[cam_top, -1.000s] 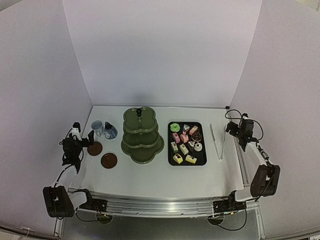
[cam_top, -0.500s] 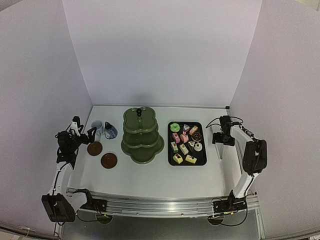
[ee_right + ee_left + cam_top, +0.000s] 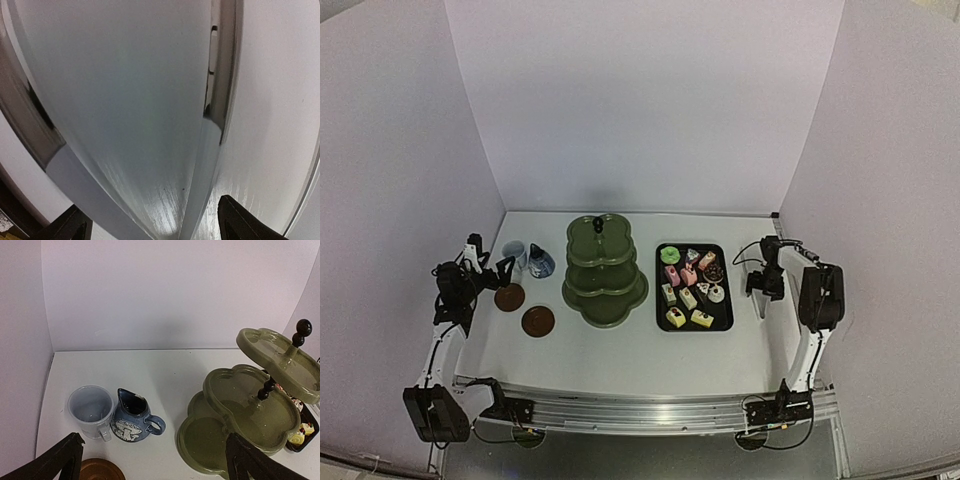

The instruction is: Serve the afternoon tea

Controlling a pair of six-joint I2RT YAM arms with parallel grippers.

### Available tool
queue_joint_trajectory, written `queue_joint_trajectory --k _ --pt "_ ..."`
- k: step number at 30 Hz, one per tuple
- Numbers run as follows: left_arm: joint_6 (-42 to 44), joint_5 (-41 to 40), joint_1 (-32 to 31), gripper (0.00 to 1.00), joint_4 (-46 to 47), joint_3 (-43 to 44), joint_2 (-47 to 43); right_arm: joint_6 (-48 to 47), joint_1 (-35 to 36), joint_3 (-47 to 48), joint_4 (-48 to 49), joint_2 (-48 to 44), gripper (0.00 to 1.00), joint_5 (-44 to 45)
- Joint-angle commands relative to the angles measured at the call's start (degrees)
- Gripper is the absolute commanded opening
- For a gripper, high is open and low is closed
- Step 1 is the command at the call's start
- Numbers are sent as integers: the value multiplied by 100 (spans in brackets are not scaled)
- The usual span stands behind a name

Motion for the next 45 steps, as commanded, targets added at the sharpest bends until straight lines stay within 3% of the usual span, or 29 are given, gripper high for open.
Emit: queue_joint_trajectory --k 1,11,18,21,31,36,45 --pt "-32 45 -7 100 367 29 38 16 -2 379 -123 279 78 -299" --pt "109 -53 -11 100 472 -28 42 -31 -2 419 -117 563 68 -7" --pt "178 -121 -13 100 574 -14 53 -22 -2 392 -164 353 43 -52" --pt "184 -113 -9 100 584 -8 66 61 -2 680 -518 93 38 -129" --pt "167 -37 -12 100 687 2 99 -80 -2 3035 -3312 209 38 -802" --pt "160 19 -9 100 703 28 116 -146 -2 3762 -3979 302 38 -1658" --pt "193 486 -13 100 740 235 178 -38 37 4251 -4303 161 37 -2188"
